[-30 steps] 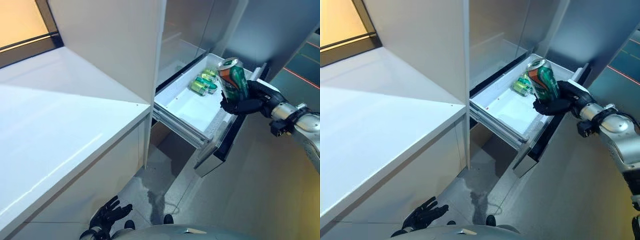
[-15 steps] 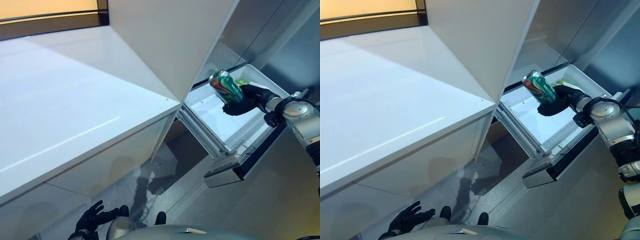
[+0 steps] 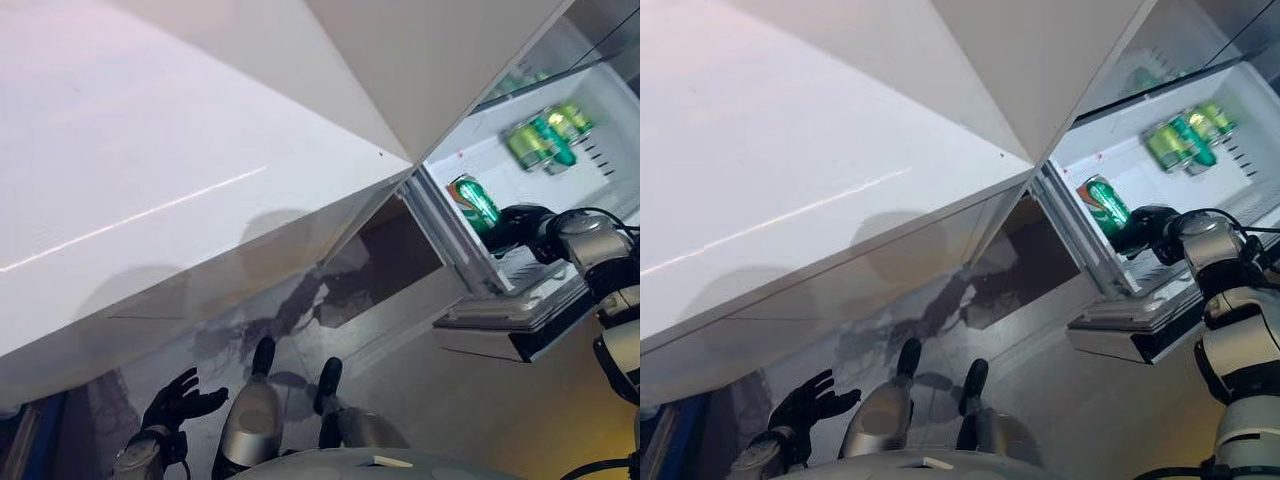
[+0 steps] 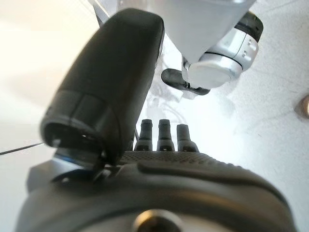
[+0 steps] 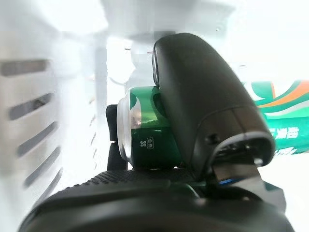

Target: Put drinks into fridge and close the fridge

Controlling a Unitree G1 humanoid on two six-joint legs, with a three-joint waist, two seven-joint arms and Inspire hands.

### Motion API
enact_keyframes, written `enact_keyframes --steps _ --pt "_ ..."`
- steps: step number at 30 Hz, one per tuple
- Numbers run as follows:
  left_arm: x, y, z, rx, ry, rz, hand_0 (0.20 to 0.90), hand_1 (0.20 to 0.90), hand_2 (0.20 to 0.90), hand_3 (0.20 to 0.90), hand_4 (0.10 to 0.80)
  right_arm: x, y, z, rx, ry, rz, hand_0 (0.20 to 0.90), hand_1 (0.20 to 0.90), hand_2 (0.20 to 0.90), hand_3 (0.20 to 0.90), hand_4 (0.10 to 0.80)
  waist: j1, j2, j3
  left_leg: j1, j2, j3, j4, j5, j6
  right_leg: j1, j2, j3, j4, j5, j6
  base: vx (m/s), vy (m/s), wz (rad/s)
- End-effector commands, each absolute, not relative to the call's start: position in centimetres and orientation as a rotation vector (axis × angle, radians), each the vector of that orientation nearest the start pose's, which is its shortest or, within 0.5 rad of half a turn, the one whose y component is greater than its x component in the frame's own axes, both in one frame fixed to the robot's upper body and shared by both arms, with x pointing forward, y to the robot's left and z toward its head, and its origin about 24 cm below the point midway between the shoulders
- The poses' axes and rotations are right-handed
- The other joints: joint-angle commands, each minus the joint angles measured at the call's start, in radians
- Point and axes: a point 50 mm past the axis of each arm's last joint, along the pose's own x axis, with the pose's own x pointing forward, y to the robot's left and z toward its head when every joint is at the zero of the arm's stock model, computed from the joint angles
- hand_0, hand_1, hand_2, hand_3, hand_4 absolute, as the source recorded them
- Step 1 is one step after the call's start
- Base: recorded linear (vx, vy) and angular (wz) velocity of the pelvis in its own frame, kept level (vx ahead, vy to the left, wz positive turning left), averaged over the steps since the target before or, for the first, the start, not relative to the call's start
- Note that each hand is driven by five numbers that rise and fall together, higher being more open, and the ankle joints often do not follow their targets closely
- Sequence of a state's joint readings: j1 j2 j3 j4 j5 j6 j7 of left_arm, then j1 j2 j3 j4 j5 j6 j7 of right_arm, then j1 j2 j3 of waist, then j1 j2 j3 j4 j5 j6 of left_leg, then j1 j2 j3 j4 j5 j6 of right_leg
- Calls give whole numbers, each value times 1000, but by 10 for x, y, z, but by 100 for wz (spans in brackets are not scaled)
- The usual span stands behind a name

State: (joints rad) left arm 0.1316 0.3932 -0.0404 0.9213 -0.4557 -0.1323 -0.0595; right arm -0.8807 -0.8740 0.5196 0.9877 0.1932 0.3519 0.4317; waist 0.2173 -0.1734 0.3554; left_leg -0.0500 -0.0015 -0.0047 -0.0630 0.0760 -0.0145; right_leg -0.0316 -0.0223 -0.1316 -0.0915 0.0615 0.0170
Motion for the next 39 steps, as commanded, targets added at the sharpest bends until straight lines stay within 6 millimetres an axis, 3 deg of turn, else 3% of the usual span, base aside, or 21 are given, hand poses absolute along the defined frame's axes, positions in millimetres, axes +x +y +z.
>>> enact_keyframes --steps 1,5,16,34,35,36,37,39 --pt "130 287 -111 -9 786 294 900 900 900 900 800 365 -347 219 -716 457 -85 300 300 300 200 100 16 6 -37 -38 -25 -83 -6 -73 13 -10 23 -24 22 -1 56 -16 -22 5" --pt "145 280 -105 -18 765 290 900 900 900 900 800 366 -349 219 -718 480 -106 300 300 300 200 100 26 16 -15 -65 -35 -96 -4 -64 12 -33 18 -35 28 1 53 -16 -5 7" --pt "154 278 -99 -39 739 275 900 900 900 900 800 365 -355 220 -731 561 -165 300 300 300 200 100 51 47 31 -112 -55 -125 3 -47 13 -73 11 -51 42 -1 46 -6 11 4" --pt "185 294 -77 -106 732 269 900 900 900 900 800 362 -359 225 -748 643 -165 300 300 300 200 100 41 94 36 -154 -59 -108 12 -36 13 -131 -1 -56 64 -7 36 -17 43 1" --pt "186 295 -78 -110 730 270 900 900 900 900 800 362 -358 225 -747 640 -167 476 476 476 406 306 39 96 40 -154 -59 -106 14 -36 13 -132 -2 -54 65 -7 35 -35 39 0" --pt "187 295 -78 -113 729 268 900 900 900 900 800 363 -358 224 -750 640 -170 524 524 524 461 361 38 97 40 -154 -59 -104 14 -35 13 -132 -3 -54 66 -7 35 -24 38 0" --pt "187 295 -78 -112 730 266 900 900 900 900 800 363 -358 224 -749 641 -172 900 900 900 900 800 37 98 41 -153 -60 -104 14 -34 13 -132 -3 -53 67 -6 35 0 0 0" --pt "188 294 -79 -111 732 266 900 900 900 900 800 363 -358 223 -746 642 -173 900 900 900 900 800 34 98 38 -152 -60 -102 15 -35 13 -132 -4 -51 68 -6 35 0 0 0"
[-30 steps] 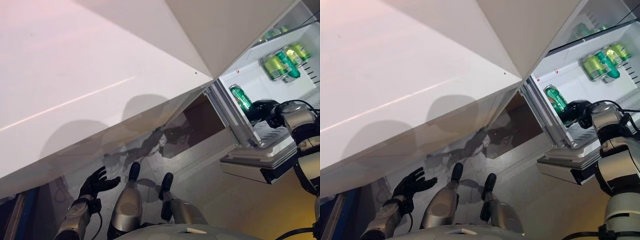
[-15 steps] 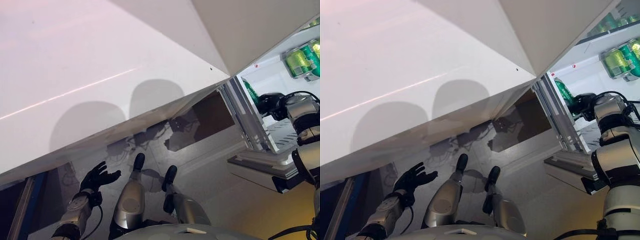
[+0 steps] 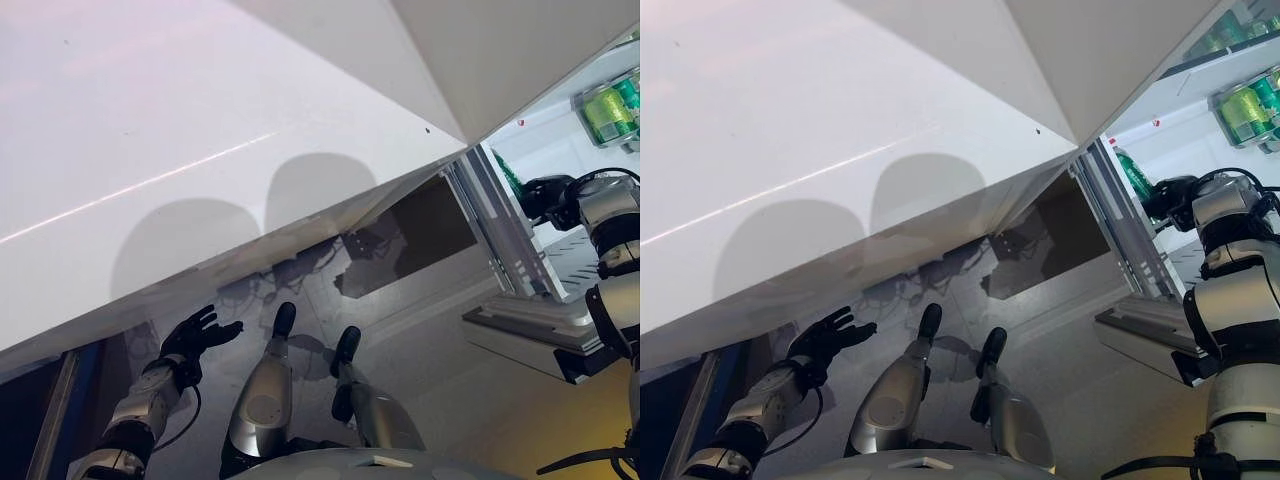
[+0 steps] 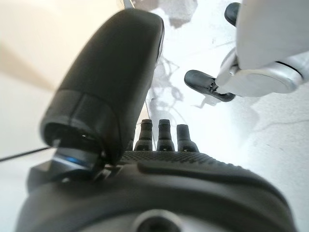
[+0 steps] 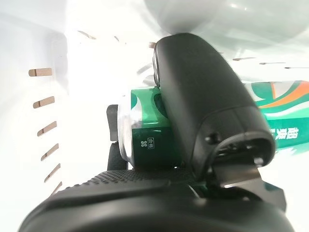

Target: Put drinks into fridge and close the fridge

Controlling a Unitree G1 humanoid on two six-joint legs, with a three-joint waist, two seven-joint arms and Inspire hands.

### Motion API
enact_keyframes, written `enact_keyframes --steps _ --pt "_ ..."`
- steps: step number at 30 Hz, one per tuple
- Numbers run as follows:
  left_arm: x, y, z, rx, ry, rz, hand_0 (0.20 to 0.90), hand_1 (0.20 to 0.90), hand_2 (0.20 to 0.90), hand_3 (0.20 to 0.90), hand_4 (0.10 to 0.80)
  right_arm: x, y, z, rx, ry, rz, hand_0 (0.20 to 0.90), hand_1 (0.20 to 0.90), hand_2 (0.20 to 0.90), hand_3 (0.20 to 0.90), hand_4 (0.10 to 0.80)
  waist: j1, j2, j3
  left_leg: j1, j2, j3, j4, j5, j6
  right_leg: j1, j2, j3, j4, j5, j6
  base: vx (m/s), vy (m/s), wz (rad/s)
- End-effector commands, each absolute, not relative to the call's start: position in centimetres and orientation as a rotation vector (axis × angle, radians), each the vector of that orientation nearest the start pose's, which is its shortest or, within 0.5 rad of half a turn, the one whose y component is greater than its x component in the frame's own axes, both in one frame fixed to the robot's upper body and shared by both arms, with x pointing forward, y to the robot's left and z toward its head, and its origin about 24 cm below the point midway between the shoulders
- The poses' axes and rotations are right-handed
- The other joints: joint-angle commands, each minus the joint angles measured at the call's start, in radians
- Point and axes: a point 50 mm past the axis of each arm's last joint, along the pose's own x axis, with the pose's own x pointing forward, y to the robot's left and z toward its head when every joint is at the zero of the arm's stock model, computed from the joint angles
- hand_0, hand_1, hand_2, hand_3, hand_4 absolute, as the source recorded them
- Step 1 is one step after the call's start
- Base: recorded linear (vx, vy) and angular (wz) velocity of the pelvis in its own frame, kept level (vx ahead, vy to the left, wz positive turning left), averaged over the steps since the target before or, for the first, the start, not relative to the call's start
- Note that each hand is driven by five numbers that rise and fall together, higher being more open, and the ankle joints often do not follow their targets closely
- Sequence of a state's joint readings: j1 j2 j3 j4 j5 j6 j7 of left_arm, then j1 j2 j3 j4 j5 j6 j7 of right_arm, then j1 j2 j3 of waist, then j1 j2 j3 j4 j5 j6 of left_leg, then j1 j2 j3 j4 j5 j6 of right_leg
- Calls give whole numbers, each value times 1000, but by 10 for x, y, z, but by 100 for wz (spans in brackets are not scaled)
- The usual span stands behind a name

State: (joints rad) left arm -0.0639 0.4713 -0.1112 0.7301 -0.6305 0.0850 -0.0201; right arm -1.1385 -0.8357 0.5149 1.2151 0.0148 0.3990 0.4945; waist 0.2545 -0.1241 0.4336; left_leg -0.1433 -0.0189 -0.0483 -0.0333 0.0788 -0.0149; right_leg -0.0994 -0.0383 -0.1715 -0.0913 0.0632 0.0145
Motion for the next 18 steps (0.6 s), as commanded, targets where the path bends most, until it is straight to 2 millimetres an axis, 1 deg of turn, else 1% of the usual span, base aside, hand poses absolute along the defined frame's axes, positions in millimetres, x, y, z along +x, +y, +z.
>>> enact_keyframes --steps 1,10,14,18 --pt "188 294 -79 -112 732 267 900 900 900 900 800 362 -358 222 -747 642 -176 900 900 900 900 800 -5 49 -41 -58 -42 -57 -15 -38 13 -64 12 -11 69 -9 38 0 0 0" --pt "191 294 -79 -99 732 266 900 900 900 900 800 361 -361 220 -733 625 -182 900 900 900 900 800 -19 43 -51 -42 -39 -42 -16 -42 13 -56 8 -6 69 -6 43 -3 0 0" --pt "188 294 -81 -91 746 265 900 900 900 900 800 360 -363 219 -730 608 -184 900 900 900 900 800 -26 42 -63 -27 -36 -35 -21 -43 12 -46 7 -4 67 -5 46 -7 10 -7" --pt "185 296 -83 -82 762 268 900 900 900 900 800 359 -364 222 -735 584 -181 900 900 900 900 800 -38 39 -78 -8 -31 -23 -30 -46 13 -34 7 2 62 -3 50 -13 8 -6"
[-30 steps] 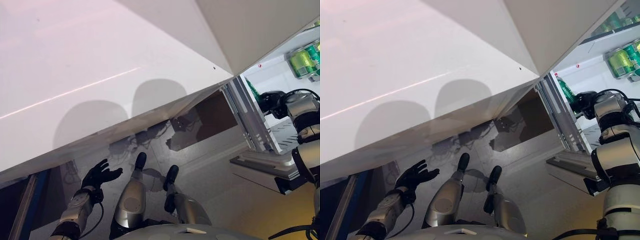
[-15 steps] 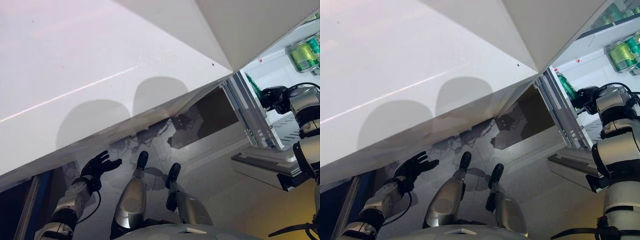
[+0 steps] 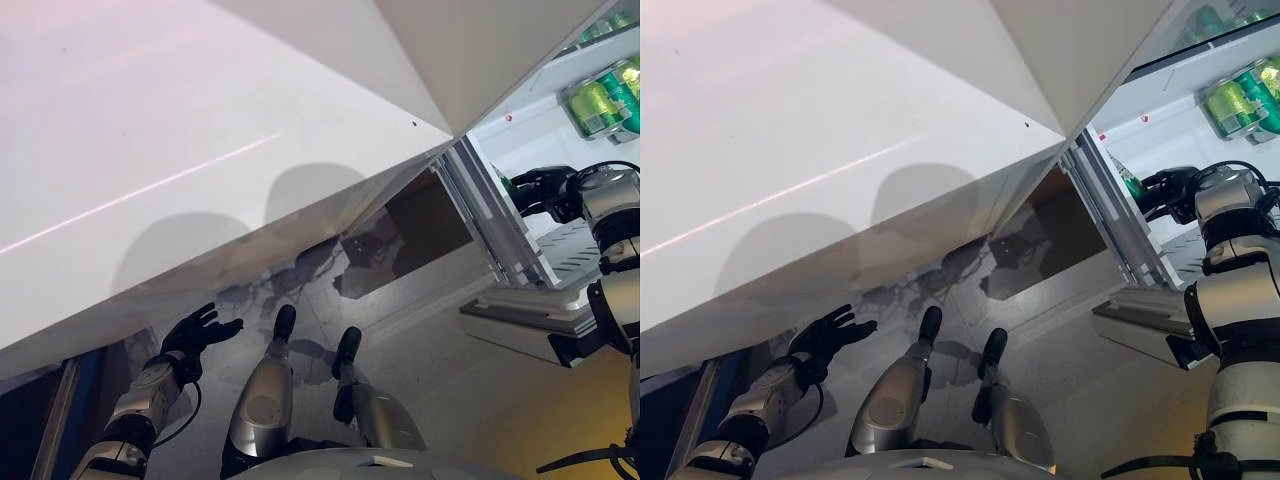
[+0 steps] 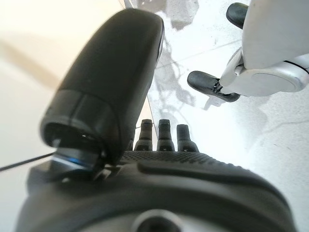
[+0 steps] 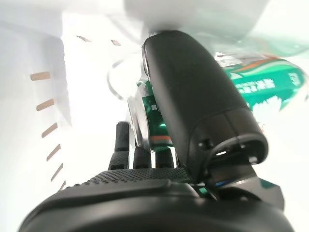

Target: Put drinks into fridge and close the fridge

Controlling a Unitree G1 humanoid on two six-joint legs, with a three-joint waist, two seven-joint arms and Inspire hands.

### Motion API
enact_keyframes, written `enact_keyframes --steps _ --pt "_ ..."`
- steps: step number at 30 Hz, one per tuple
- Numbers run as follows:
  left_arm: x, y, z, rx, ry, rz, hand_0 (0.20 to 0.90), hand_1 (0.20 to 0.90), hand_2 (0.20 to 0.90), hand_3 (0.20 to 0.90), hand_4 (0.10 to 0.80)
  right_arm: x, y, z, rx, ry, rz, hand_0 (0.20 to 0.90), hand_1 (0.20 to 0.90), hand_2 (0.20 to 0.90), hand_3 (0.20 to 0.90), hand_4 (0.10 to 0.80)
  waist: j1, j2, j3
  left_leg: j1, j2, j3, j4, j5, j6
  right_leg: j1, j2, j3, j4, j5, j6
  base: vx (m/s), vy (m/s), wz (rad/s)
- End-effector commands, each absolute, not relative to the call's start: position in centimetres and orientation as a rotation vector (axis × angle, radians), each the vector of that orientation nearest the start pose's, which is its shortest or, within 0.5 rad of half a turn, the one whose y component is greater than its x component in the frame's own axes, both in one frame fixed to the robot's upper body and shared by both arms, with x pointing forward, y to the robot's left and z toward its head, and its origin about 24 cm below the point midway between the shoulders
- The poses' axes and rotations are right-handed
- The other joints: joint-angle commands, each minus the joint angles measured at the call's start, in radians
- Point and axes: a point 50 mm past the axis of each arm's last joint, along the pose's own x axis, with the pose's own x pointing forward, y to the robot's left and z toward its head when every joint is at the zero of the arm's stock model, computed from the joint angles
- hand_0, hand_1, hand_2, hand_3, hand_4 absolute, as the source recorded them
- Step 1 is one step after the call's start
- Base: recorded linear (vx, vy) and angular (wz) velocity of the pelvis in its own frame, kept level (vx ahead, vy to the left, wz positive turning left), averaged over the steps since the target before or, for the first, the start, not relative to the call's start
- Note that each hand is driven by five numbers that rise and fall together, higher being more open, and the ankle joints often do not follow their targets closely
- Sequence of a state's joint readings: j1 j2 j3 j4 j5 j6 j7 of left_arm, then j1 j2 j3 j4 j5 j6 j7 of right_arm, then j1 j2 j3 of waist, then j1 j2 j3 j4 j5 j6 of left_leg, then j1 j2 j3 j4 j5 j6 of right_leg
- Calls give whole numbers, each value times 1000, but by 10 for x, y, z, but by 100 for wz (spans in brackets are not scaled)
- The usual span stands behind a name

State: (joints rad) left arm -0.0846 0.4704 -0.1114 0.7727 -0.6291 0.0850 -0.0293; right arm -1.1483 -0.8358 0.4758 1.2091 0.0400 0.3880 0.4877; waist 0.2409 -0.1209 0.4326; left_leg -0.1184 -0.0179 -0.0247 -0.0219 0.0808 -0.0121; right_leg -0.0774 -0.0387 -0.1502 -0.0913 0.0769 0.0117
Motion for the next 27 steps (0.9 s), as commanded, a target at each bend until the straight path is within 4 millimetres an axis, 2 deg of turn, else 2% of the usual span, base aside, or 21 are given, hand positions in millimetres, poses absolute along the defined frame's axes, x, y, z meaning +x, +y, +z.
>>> enact_keyframes --steps 1,9,12,19,25,27 --pt "184 296 -84 -80 766 267 900 900 900 900 800 358 -365 223 -735 576 -184 900 900 900 900 800 -27 34 -82 -28 -32 -44 -43 -49 10 -52 7 -18 60 -17 53 0 0 0" --pt "172 297 -92 -52 813 261 900 900 900 900 800 352 -374 232 -754 483 -205 900 900 900 900 800 -58 18 -137 19 -25 -21 -55 -58 11 -15 11 -2 44 -13 62 16 -1 -4" --pt "164 299 -96 -37 843 262 900 900 900 900 800 350 -375 243 -755 402 -213 900 900 900 900 800 -77 11 -168 44 -21 -11 -61 -64 11 5 13 8 35 -12 66 44 -20 -8" --pt "142 298 -110 -19 930 258 900 900 900 900 800 342 -351 288 -743 21 -249 900 900 900 900 800 -151 8 -251 105 -12 30 -65 -87 14 48 13 44 19 -13 77 49 -10 -12" --pt "129 292 -120 -42 967 257 900 900 900 900 800 319 -339 303 -700 -260 -317 900 900 900 900 800 -208 31 -301 141 -11 54 -58 -110 23 70 9 78 31 -34 78 39 25 -21" --pt "124 285 -125 -68 986 265 900 900 900 900 800 305 -340 305 -683 -349 -361 900 900 900 900 800 -236 48 -319 156 -11 67 -51 -120 29 76 7 90 52 -53 74 62 46 -18"
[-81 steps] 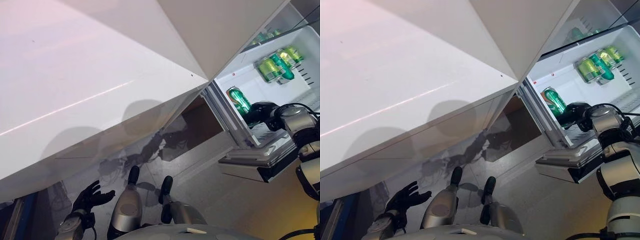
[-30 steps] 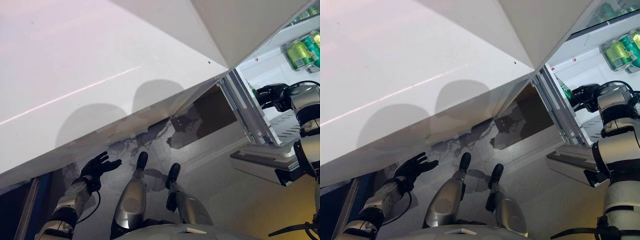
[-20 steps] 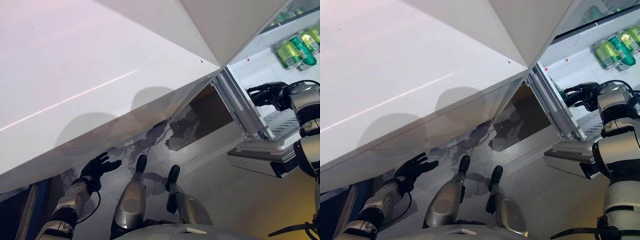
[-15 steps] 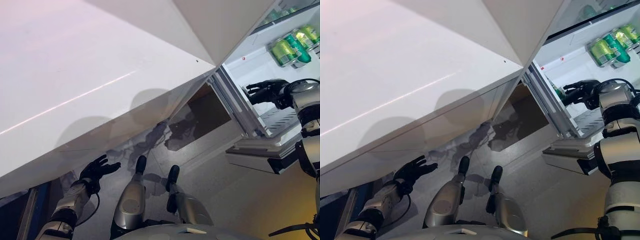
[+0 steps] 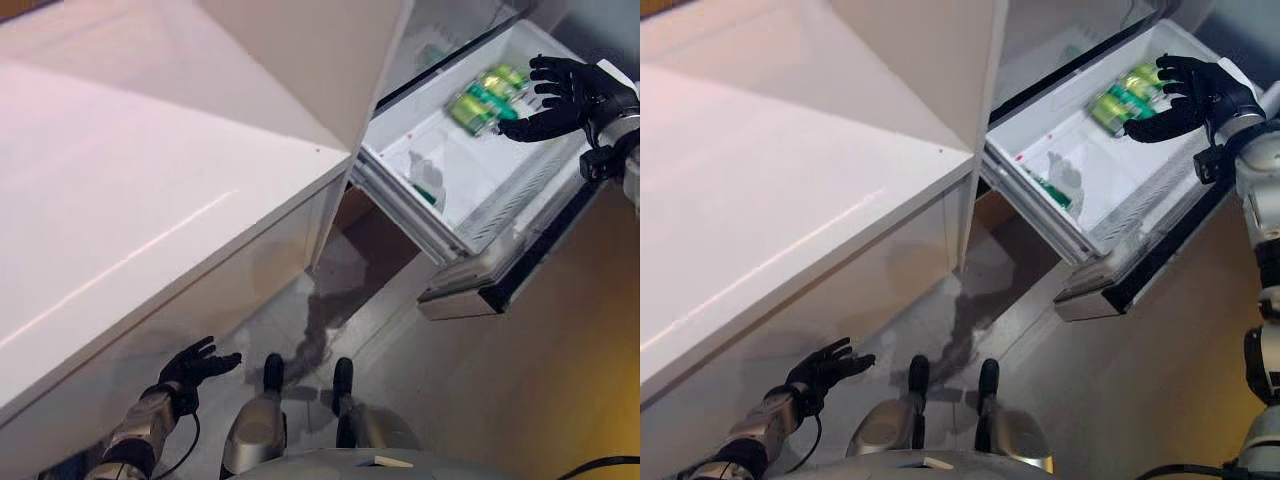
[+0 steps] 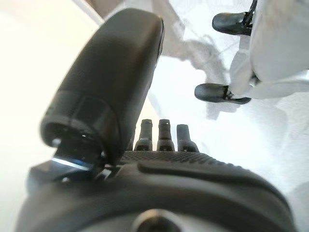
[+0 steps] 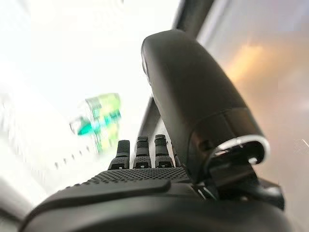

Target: Put drinks into fridge and close the fridge

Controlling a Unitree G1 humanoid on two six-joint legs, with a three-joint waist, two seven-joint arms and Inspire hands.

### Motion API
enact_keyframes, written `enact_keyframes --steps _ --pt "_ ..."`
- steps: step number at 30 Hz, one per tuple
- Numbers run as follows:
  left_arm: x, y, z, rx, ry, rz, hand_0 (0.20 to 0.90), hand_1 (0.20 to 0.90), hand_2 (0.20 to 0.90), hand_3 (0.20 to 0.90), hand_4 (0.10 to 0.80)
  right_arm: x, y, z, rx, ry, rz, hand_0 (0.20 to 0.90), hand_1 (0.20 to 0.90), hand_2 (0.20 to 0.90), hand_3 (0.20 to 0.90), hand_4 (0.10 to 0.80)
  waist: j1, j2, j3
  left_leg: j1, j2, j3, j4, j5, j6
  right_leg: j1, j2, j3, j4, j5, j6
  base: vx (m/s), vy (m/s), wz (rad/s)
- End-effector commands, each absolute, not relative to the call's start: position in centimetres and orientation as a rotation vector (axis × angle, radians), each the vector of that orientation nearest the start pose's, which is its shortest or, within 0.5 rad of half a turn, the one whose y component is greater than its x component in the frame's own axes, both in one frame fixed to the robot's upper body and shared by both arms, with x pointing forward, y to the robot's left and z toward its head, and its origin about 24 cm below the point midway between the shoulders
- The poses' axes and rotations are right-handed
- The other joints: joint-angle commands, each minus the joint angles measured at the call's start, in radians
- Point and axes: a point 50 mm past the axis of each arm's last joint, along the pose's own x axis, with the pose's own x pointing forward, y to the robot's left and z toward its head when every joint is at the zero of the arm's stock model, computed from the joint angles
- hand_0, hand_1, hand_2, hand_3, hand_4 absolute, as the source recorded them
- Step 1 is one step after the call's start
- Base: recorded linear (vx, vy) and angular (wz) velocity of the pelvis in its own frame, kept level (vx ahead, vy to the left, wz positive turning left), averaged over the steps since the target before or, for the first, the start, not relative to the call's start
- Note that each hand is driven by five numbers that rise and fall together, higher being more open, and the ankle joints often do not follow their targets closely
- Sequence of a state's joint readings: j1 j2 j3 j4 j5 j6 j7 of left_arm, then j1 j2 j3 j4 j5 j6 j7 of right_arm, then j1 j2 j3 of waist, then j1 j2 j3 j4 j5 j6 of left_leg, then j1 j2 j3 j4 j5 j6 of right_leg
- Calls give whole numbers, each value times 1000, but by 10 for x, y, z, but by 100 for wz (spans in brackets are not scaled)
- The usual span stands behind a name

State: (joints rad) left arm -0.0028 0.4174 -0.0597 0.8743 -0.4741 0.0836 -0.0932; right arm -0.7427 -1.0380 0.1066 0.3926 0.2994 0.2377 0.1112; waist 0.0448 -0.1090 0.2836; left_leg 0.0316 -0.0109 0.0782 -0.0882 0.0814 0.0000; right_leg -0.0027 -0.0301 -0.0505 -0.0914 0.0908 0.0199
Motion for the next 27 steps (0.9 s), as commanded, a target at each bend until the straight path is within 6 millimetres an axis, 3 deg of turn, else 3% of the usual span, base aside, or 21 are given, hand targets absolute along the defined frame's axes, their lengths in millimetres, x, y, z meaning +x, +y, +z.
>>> enact_keyframes --steps 1,4,8,13,16,21,27 --pt "122 285 -126 -69 991 265 900 900 900 900 800 300 -342 304 -670 -372 -385 900 900 900 900 800 -42 37 -174 9 -18 -33 18 -123 18 3 -3 -7 60 -73 64 61 41 -18" --pt "117 283 -130 -86 1018 272 900 900 900 900 800 280 -350 295 -647 -447 -482 900 900 900 900 800 -75 50 -184 20 -18 -18 57 -146 23 13 -3 9 96 -101 53 72 20 -10" --pt "100 279 -138 -108 1073 290 900 900 900 900 800 251 -367 268 -588 -512 -657 900 900 900 900 800 -99 63 -191 40 -24 -21 123 -190 31 40 -6 12 144 -137 41 123 5 -3" --pt "75 275 -146 -104 1150 290 900 900 900 900 800 210 -390 225 -472 -510 -902 900 900 900 900 800 -116 78 -182 66 -37 -34 235 -270 51 66 -8 9 242 -206 21 132 -15 -2" --pt "63 273 -149 -105 1181 298 900 900 900 900 800 192 -404 185 -399 -399 -980 900 900 900 900 800 -127 82 -147 49 -44 -41 371 -348 68 55 -11 3 359 -272 -4 99 -14 0" --pt "71 270 -148 -101 1161 294 900 900 900 900 800 192 -400 152 -315 -305 -924 900 900 900 900 800 -135 88 -93 -32 -49 -38 525 -417 87 -6 -31 -9 502 -329 -30 -24 5 6" --pt "105 263 -141 -126 1069 271 900 900 900 900 800 222 -383 142 -274 -268 -765 900 900 900 900 800 -135 118 -12 -178 -66 -37 667 -432 98 -147 -59 -8 660 -356 -54 -124 69 2"
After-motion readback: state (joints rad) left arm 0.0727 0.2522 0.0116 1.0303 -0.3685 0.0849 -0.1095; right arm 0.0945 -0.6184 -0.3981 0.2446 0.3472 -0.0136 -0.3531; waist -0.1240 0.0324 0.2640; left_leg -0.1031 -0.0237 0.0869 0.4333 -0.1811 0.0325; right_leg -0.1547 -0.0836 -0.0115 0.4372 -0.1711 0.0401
